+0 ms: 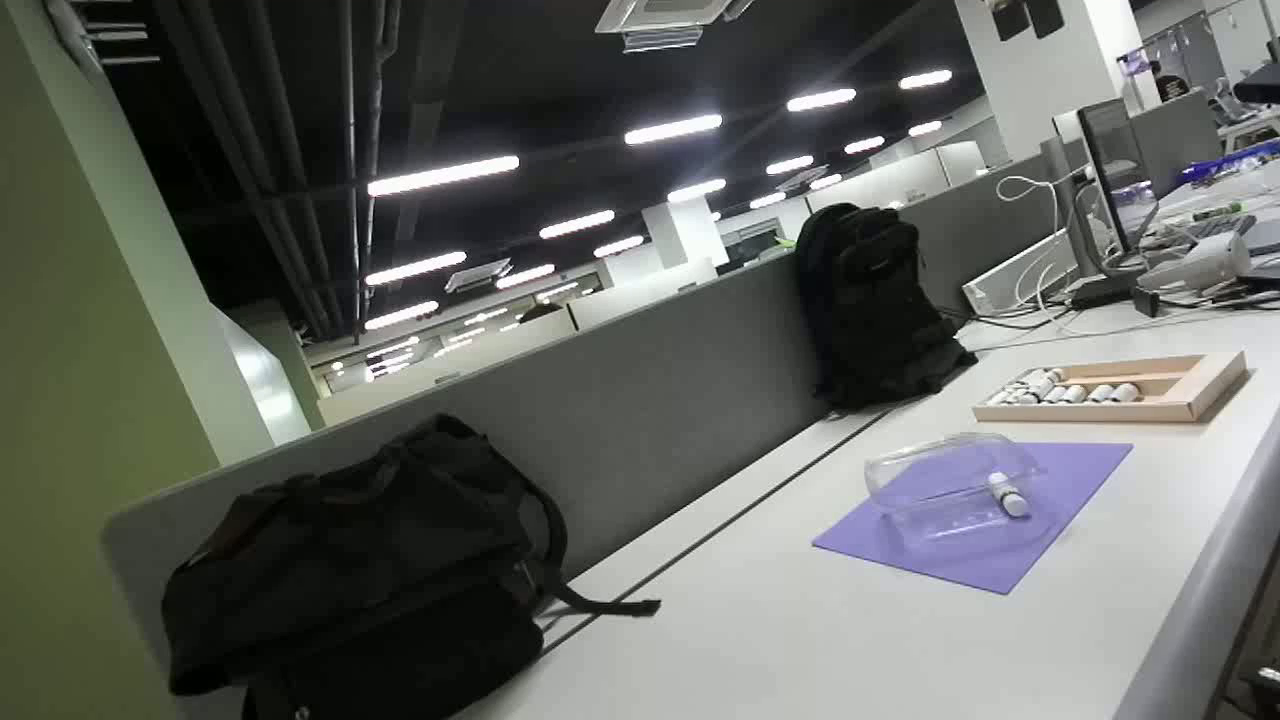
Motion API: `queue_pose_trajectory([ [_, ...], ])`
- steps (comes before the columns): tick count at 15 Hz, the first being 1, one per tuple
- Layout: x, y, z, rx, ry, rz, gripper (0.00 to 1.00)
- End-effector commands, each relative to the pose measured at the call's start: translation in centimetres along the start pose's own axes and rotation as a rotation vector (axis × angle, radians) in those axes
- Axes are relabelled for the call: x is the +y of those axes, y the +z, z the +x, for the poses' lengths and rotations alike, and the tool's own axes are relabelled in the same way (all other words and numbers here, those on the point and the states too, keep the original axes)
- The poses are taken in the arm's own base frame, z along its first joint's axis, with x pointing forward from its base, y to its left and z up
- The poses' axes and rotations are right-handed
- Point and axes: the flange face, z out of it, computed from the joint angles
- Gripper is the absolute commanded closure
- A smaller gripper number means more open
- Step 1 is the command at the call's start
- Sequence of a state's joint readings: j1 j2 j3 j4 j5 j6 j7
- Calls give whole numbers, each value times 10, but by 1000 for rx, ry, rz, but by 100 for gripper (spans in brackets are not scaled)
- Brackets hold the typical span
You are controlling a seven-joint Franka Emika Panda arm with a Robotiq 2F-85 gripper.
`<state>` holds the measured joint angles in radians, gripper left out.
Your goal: Take one bottle from the box and put it in the bowl
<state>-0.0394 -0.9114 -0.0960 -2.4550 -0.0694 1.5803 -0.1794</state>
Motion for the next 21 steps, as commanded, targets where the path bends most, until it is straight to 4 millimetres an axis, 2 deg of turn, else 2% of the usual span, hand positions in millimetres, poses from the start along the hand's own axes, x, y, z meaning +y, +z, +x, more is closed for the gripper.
queue_pose_trajectory([
  [1,0,-1,0,1,0,0,0],
  [10,0,-2,0,6,0,-1,0],
  [11,2,2,6,21,15,1,0],
  [13,8,19,25,46,-16,37,0],
  [16,19,60,60,63,-203,26,0],
  [19,41,103,94,21,-381,1,0],
  [21,63,126,116,-44,-479,-40,0],
])
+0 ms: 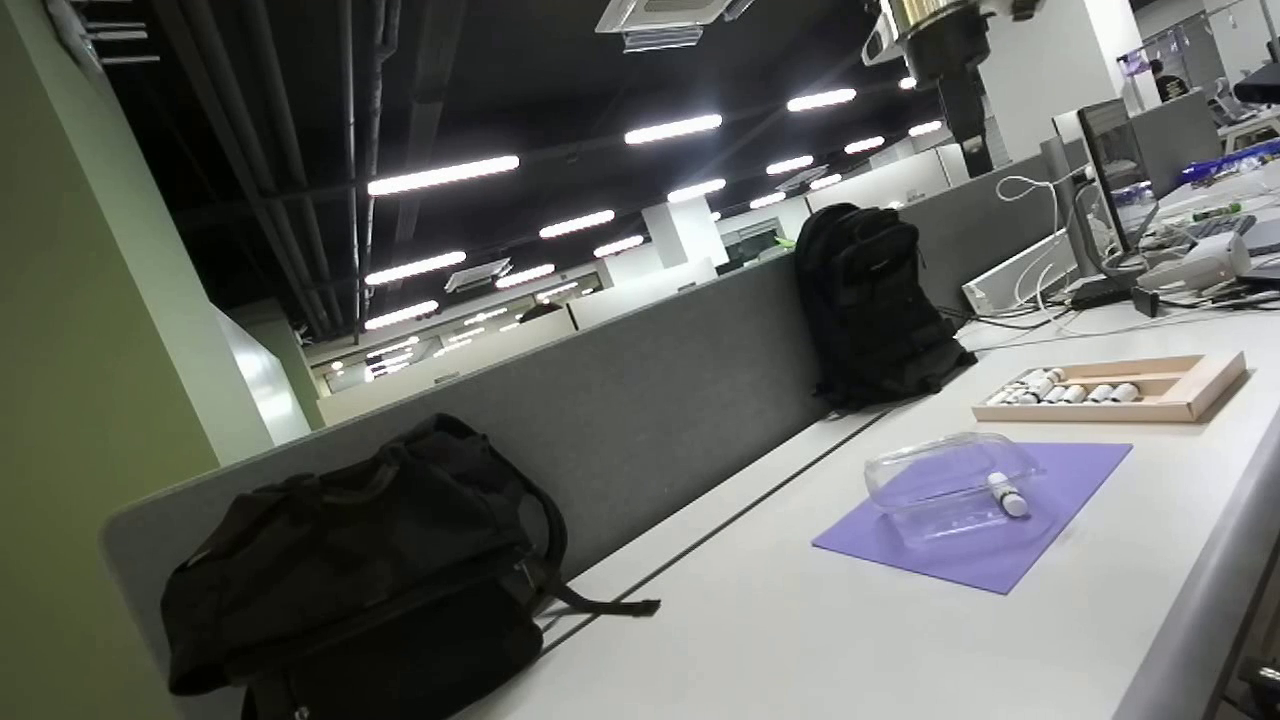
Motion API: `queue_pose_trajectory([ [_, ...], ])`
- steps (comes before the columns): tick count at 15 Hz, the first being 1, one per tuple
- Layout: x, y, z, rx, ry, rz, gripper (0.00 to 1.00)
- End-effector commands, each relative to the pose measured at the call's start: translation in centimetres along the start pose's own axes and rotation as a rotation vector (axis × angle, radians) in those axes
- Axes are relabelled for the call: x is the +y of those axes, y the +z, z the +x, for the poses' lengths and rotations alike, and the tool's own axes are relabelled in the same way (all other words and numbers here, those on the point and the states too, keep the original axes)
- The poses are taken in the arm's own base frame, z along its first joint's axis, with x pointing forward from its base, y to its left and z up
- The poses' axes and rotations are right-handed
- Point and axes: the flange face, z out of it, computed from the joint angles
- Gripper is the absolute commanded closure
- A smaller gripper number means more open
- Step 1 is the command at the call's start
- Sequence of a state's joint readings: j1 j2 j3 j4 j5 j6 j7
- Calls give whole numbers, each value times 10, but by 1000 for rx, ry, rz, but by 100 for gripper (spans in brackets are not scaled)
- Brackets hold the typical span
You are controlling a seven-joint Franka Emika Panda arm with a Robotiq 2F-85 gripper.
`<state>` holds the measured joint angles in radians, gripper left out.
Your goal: Take one bottle from the box and put it in the bowl
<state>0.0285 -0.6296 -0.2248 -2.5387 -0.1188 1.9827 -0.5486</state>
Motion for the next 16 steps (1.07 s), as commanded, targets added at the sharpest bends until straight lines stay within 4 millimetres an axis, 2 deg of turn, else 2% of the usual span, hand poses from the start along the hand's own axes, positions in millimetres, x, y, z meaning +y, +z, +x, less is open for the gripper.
queue_pose_trajectory([
  [1,50,35,26,-124,-161,-54,0],
  [4,95,48,38,-251,-256,-140,0],
  [5,66,50,23,-183,-213,-100,0],
  [7,76,60,27,-205,-211,-91,0],
  [14,68,54,26,-193,-221,-98,0],
  [16,78,69,15,-212,-316,-136,0],
])
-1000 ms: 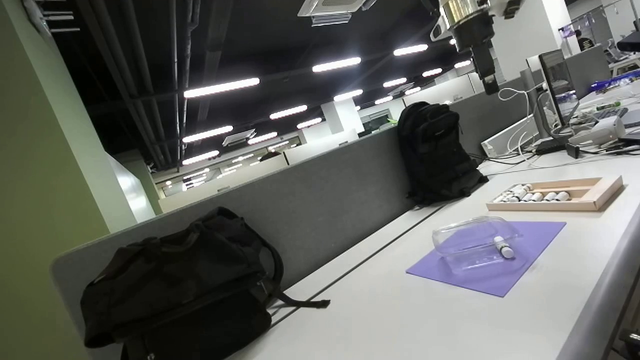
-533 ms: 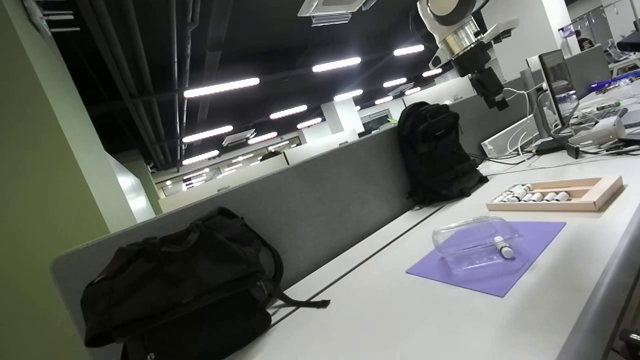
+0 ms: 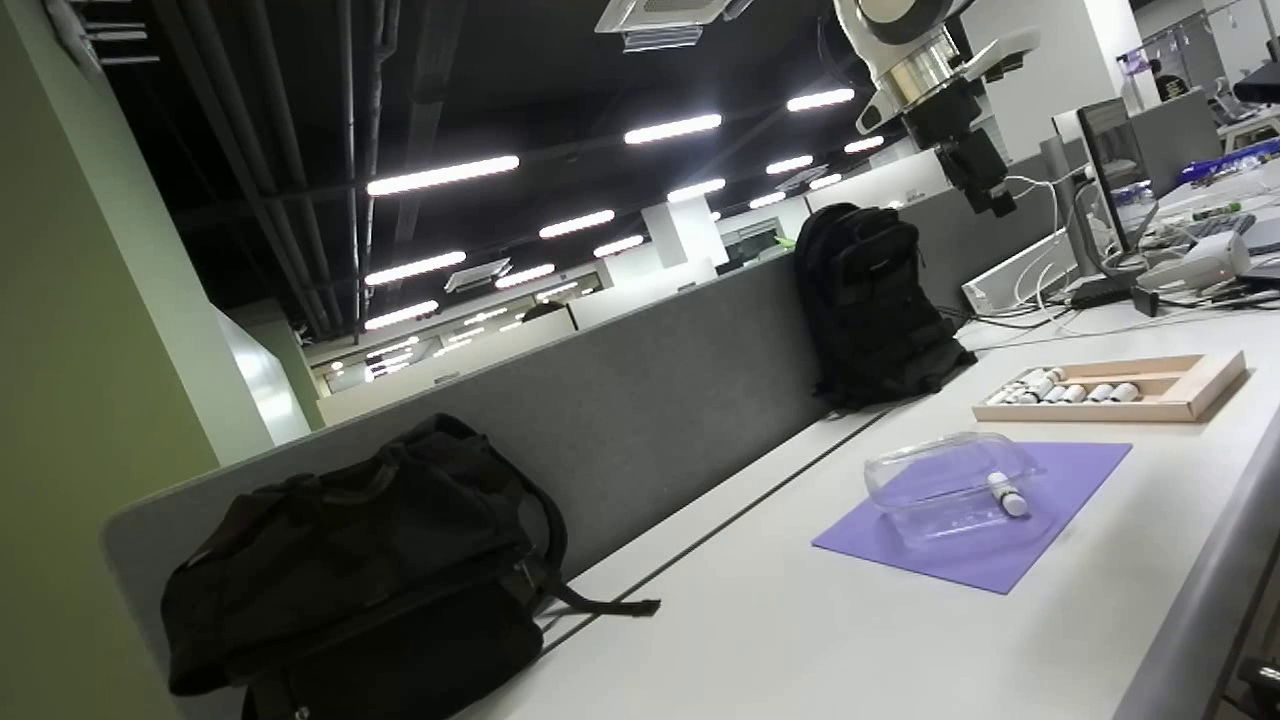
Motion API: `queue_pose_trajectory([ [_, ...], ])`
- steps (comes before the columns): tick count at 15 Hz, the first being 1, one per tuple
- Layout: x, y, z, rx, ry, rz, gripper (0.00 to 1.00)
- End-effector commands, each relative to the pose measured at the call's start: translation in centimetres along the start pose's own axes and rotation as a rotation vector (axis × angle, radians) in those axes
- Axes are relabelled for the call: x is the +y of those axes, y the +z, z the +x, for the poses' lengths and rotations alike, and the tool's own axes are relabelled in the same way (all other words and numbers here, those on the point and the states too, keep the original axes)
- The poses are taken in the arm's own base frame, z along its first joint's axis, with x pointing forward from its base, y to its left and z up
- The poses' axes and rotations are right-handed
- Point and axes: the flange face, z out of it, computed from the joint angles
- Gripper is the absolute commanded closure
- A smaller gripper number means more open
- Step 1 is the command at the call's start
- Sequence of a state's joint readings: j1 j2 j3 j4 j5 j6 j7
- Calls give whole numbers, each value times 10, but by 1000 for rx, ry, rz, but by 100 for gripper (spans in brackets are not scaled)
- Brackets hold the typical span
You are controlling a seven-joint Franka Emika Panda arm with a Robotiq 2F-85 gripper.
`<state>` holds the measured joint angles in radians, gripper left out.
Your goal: Take one bottle from the box and put it in the bowl
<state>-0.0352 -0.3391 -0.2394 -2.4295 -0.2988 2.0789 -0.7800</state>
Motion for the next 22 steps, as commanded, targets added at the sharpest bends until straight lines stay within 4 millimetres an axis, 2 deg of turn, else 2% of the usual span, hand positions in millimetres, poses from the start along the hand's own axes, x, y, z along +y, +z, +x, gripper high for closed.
queue_pose_trajectory([
  [1,9,28,-16,-46,-159,-74,0],
  [3,25,52,-33,-87,-266,-117,0],
  [6,66,84,-61,-143,-388,-185,0],
  [8,99,100,-80,-168,-393,-228,0],
  [10,134,111,-93,-160,-316,-234,0],
  [11,99,105,-91,-142,-343,-222,0],
  [12,113,110,-97,-149,-326,-223,0],
  [14,127,117,-97,-162,-320,-221,0],
  [21,129,117,-93,-164,-325,-223,0],
  [22,133,119,-87,-155,-349,-234,0],
])
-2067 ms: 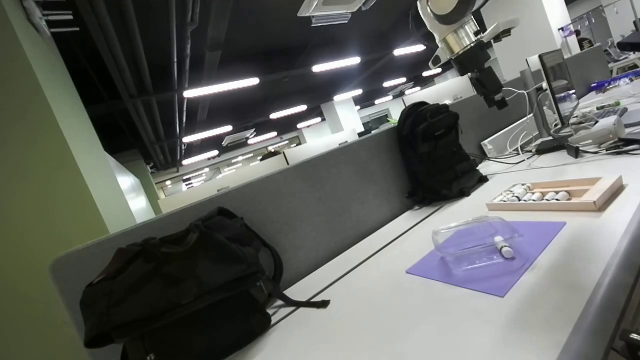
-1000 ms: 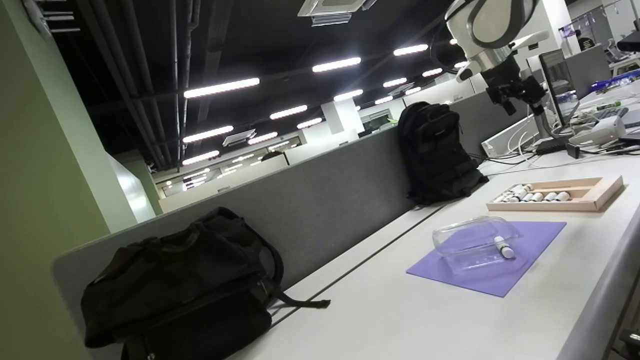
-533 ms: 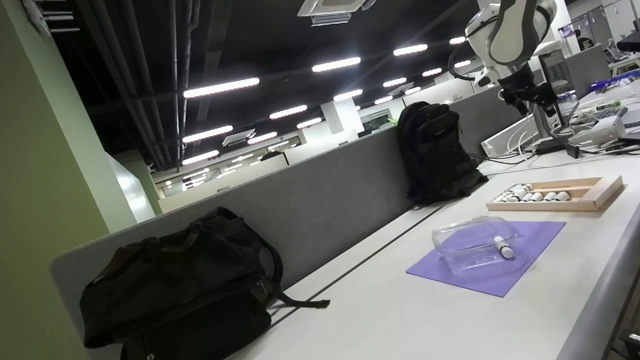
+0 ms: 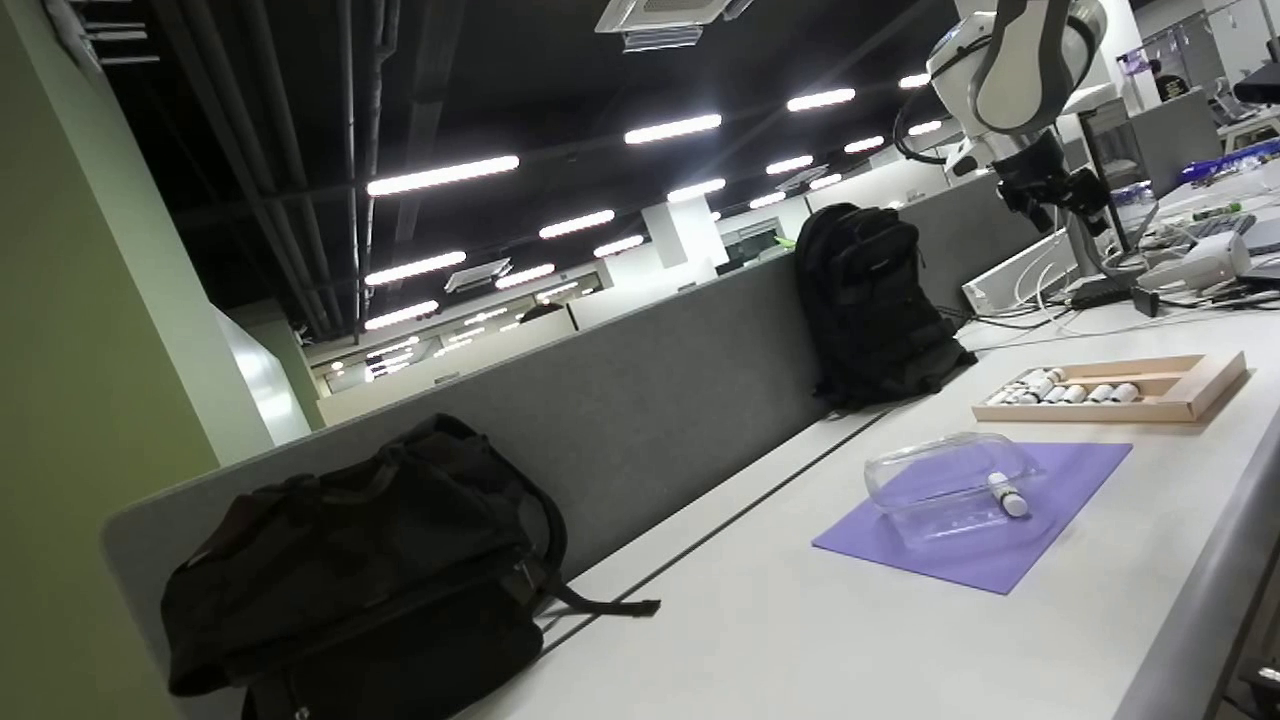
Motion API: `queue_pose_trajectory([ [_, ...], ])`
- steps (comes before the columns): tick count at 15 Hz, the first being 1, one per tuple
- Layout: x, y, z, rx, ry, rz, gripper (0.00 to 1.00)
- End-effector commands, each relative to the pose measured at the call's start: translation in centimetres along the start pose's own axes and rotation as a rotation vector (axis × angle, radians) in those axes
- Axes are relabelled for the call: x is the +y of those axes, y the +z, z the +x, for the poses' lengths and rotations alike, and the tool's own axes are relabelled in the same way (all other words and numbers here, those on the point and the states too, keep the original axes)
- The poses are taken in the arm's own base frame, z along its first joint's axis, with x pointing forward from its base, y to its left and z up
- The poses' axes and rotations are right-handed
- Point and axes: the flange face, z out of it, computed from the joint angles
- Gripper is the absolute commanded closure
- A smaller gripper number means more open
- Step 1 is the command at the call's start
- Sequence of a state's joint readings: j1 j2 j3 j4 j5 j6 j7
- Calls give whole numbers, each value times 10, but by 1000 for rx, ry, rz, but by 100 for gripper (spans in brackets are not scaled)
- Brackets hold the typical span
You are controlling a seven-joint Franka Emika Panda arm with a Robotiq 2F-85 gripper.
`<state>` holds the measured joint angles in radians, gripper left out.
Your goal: Take one bottle from the box and put it in the bowl
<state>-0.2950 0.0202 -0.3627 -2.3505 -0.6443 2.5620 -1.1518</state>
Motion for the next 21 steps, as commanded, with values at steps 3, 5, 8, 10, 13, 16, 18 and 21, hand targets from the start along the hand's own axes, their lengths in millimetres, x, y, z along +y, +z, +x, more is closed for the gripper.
queue_pose_trajectory([
  [3,23,14,28,63,-62,-20,0],
  [5,35,27,46,119,-82,-31,0],
  [8,52,52,73,159,-100,16,0],
  [10,64,72,87,136,-125,27,0],
  [13,73,101,105,147,-227,49,0],
  [16,68,130,116,144,-334,67,0],
  [18,55,144,120,127,-349,106,0],
  [21,40,158,122,131,-361,132,0],
])
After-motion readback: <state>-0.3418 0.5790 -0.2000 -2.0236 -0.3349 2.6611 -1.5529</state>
